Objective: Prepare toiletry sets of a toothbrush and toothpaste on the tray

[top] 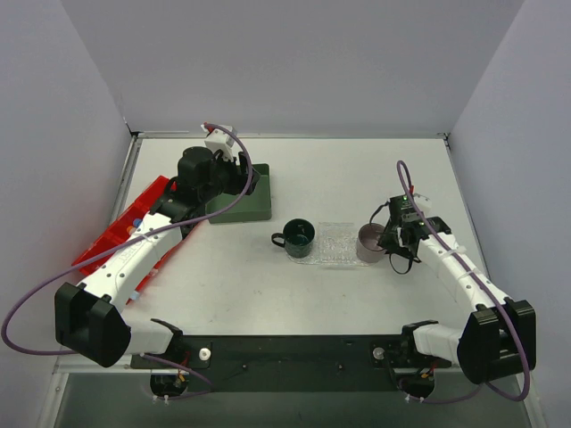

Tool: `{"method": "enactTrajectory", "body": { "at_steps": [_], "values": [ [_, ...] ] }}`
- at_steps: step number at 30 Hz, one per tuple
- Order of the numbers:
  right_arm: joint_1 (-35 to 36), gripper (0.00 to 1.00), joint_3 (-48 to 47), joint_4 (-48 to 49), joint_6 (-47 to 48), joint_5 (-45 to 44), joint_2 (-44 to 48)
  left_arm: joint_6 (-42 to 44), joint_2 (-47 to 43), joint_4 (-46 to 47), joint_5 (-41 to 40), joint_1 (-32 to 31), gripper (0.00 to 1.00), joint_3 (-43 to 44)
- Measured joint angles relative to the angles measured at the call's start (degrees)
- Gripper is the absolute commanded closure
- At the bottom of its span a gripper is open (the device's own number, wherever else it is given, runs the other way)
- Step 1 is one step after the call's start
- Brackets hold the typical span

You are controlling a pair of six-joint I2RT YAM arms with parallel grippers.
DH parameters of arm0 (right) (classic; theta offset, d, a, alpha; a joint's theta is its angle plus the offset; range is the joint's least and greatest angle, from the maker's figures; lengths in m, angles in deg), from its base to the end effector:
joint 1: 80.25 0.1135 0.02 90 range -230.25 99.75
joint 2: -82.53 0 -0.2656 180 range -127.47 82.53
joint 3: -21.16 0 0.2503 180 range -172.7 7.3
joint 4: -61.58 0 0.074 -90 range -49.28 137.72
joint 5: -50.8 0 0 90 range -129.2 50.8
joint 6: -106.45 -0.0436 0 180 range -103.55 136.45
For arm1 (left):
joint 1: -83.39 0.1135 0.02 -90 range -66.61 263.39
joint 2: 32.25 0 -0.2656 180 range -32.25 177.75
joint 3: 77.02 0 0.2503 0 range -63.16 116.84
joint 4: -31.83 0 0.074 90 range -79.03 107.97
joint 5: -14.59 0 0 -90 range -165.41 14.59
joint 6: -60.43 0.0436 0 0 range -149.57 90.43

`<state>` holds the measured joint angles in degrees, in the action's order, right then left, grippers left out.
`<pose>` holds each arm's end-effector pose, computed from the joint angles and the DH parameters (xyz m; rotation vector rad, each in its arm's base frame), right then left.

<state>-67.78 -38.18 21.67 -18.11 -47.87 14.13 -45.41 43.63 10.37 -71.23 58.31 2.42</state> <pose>0.2419 0.0468 0.2327 0.5311 2.3626 0.1931 0.2856 -0.1372 0.3505 0.2055 1.9097 -0.5542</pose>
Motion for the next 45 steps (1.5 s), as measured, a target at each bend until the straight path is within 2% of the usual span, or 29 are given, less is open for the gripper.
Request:
{"method": "enactTrajectory", "body": {
  "at_steps": [9,17,21,27,29,45],
  "values": [
    [0.0,0.84,0.0,1.64,-0.02,-0.02,-2.03,0.0,0.0,0.0,-0.02,0.0,0.28,-0.02],
    [0.0,0.89,-0.02,2.32,0.04,-0.04,-2.73,0.02,0.0,-0.02,-0.04,0.0,0.28,-0.02],
    [0.0,0.95,-0.11,2.38,0.15,-0.2,-2.97,0.02,0.0,0.0,-0.04,0.0,0.28,-0.02],
    [0.0,0.96,-0.83,2.54,0.79,-0.63,-3.96,0.02,0.0,-0.02,-0.04,0.0,0.28,-0.02],
    [0.0,1.0,-1.09,2.47,1.16,-0.72,-4.26,0.04,0.0,-0.02,-0.04,0.02,0.27,-0.02],
    [0.02,1.0,-2.49,2.75,5.16,-0.63,-6.1,0.07,0.0,-0.02,-0.04,0.02,0.28,-0.04]
  ]
}}
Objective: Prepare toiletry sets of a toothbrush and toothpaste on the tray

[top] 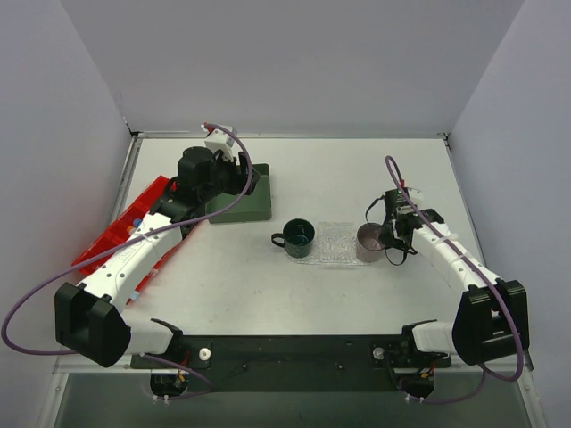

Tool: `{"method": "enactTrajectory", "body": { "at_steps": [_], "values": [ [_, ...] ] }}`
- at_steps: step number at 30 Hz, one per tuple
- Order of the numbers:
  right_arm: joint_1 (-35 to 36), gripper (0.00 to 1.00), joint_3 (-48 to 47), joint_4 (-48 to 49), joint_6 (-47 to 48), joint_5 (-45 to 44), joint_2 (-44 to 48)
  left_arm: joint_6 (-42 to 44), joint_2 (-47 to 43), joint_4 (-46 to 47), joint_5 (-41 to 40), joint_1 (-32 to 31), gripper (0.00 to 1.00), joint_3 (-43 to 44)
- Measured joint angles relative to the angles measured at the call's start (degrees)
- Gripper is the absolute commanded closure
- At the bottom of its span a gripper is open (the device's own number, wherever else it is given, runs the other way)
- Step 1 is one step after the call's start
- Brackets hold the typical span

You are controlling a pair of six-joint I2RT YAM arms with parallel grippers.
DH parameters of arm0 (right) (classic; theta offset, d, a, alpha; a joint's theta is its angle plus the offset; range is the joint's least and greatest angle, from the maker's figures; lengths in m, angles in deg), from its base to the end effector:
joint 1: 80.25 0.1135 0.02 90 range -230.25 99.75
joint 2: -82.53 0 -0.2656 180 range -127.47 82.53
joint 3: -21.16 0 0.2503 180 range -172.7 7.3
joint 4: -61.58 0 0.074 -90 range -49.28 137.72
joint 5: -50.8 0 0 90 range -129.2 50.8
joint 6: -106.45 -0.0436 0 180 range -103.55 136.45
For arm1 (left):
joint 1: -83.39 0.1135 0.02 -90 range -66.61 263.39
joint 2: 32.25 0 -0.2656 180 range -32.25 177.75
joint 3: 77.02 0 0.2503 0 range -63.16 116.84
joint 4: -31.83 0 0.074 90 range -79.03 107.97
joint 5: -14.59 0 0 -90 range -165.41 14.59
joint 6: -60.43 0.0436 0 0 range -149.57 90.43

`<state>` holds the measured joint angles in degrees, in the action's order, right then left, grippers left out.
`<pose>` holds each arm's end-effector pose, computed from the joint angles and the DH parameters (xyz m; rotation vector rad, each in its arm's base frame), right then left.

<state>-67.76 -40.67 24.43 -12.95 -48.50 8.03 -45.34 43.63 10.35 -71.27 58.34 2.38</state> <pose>0.2639 0.0512 0.2251 0.4285 2.3912 0.1330 0.2857 -0.1370 0.3502 0.2057 1.9105 -0.5521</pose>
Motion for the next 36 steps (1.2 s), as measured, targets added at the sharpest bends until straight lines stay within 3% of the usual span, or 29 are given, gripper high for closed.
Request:
{"method": "enactTrajectory", "body": {
  "at_steps": [36],
  "values": [
    [0.0,0.98,-0.59,2.93,7.02,2.67,-1.27,0.04,0.02,0.02,0.02,0.0,0.28,-0.07]
  ]
}}
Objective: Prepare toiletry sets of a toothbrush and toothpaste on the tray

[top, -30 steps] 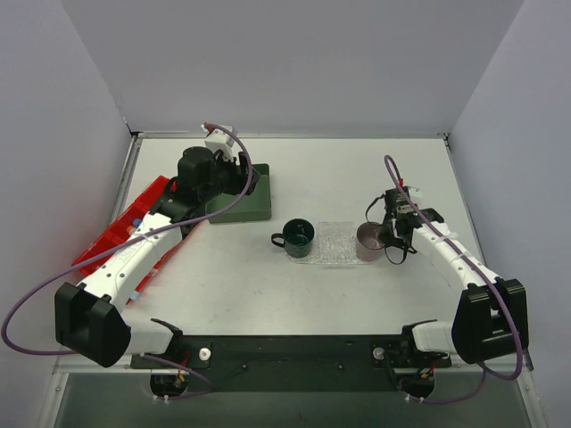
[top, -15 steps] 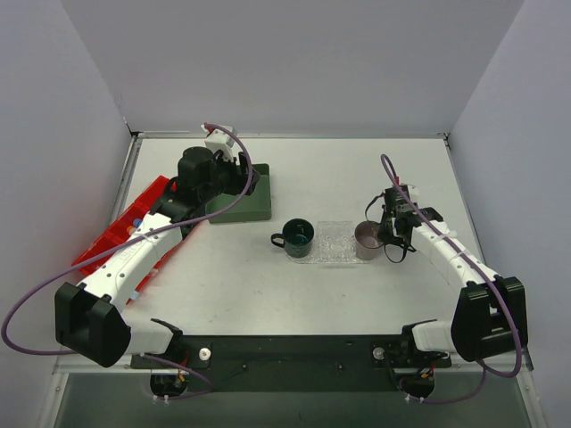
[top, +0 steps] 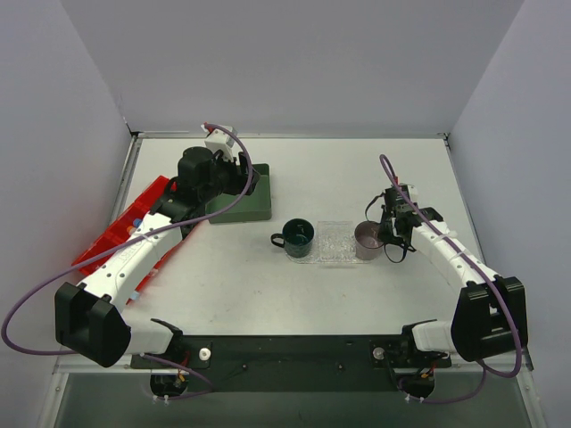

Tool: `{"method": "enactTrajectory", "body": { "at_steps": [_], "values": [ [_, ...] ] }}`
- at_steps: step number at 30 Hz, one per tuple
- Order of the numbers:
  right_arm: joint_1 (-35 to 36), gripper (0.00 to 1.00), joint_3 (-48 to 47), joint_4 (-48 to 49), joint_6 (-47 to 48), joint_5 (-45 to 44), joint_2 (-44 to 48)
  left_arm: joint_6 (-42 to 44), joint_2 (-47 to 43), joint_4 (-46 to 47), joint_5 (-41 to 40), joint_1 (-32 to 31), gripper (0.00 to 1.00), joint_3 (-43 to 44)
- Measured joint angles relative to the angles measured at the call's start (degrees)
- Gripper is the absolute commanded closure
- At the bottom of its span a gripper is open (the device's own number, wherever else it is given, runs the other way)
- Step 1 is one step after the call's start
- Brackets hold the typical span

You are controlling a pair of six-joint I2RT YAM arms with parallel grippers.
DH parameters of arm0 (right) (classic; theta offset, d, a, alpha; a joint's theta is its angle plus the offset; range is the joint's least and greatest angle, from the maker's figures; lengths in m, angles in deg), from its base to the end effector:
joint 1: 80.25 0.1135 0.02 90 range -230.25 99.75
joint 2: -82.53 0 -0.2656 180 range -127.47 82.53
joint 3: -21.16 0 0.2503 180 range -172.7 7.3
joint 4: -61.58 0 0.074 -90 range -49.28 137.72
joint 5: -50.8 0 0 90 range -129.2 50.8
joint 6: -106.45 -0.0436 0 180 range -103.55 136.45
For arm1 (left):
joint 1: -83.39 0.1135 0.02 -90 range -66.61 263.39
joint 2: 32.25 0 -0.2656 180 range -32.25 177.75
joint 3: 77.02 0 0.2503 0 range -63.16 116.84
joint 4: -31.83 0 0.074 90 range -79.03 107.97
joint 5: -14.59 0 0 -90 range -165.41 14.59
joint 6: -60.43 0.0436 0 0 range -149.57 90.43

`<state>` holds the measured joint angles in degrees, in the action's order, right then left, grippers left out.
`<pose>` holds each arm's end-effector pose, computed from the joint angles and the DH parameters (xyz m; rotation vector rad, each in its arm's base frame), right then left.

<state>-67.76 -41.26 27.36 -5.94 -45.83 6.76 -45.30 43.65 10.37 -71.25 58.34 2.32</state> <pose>0.2719 0.0551 0.2266 0.2607 2.3846 0.1465 0.2857 -0.1370 0.3498 0.2067 1.9114 -0.5517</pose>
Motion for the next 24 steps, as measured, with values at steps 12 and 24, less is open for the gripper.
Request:
{"method": "enactTrajectory", "body": {
  "at_steps": [12,24],
  "values": [
    [0.0,0.65,0.0,-0.48,0.59,-0.09,0.04,0.0,0.0,-0.02,-0.02,0.0,0.27,0.0],
    [0.0,0.62,0.0,-1.79,2.01,0.09,6.23,1.57,-0.39,0.13,-4.74,0.11,0.27,-1.51]
  ]
}}
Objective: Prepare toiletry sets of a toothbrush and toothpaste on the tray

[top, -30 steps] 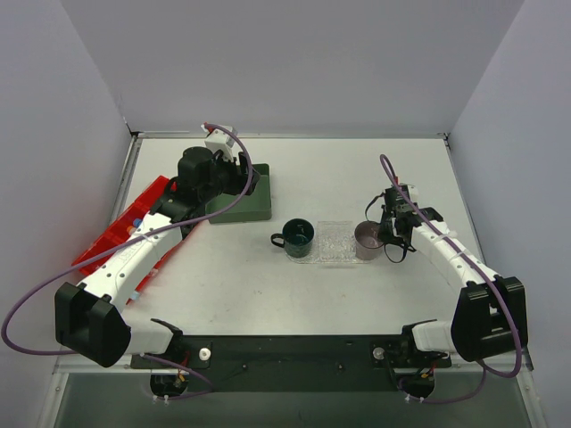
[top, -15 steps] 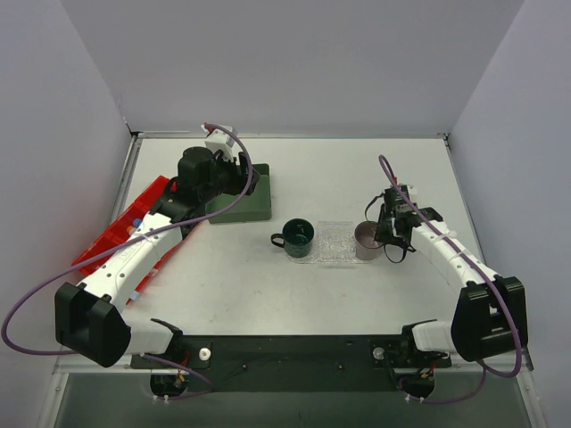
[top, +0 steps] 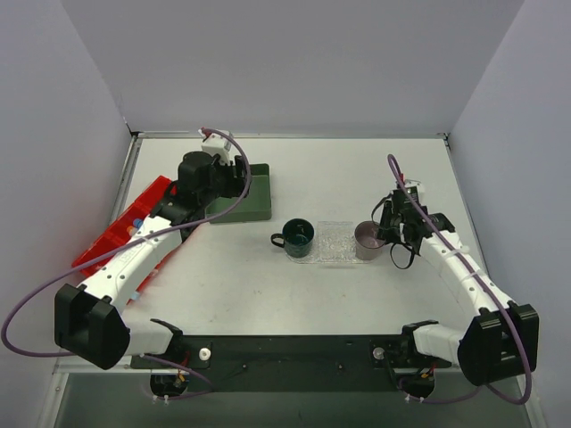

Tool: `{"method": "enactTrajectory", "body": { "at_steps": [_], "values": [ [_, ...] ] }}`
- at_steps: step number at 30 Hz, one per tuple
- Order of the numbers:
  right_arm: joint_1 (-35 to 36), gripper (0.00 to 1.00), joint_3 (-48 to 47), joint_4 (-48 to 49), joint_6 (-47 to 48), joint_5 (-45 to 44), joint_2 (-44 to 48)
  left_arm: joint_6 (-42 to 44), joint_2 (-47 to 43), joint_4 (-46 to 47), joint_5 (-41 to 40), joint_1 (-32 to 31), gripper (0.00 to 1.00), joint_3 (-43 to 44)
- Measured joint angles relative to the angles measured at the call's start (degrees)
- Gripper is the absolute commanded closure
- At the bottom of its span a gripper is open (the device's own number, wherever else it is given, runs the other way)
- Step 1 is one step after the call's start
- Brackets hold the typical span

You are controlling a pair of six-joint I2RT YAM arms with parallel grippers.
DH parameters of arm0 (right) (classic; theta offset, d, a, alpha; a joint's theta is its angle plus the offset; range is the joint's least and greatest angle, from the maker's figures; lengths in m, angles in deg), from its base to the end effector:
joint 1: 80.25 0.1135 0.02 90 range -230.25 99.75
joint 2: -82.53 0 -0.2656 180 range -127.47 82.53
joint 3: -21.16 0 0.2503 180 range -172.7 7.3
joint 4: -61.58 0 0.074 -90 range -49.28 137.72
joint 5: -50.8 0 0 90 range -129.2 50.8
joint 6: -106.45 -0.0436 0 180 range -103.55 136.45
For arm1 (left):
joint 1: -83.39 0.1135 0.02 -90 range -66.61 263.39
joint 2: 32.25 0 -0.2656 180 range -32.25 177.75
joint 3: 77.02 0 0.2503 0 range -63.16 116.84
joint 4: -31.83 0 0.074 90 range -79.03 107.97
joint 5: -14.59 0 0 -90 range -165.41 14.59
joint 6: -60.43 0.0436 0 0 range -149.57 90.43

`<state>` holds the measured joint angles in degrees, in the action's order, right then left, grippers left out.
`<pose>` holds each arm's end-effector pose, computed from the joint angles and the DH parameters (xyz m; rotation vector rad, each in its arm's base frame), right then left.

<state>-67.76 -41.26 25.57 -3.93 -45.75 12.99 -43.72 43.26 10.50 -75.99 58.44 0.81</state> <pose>0.2560 0.0516 0.2511 0.2172 2.3125 0.1573 0.2856 -0.1324 0.3425 0.1745 1.9204 -0.4510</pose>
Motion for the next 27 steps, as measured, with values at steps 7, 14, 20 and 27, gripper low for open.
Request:
{"method": "enactTrajectory", "body": {
  "at_steps": [7,14,20,27],
  "values": [
    [0.0,0.62,-1.03,-1.66,1.2,0.61,6.34,0.98,-4.76,-1.62,-3.96,7.61,0.27,-5.66],
    [-0.02,0.62,-1.57,-3.3,2.51,1.07,12.63,-2.69,-15.43,-8.85,-7.28,21.4,0.29,-14.4],
    [-0.2,0.62,-1.62,-4.07,2.99,2.49,16.09,-6.38,-17.2,-15.21,-10.64,29.33,0.32,-17.79],
    [-1.36,0.62,-1.62,-4.76,4.09,4.04,18.88,-8.37,-15.5,-19.39,-17.73,31.39,0.38,-18.51]
  ]
}}
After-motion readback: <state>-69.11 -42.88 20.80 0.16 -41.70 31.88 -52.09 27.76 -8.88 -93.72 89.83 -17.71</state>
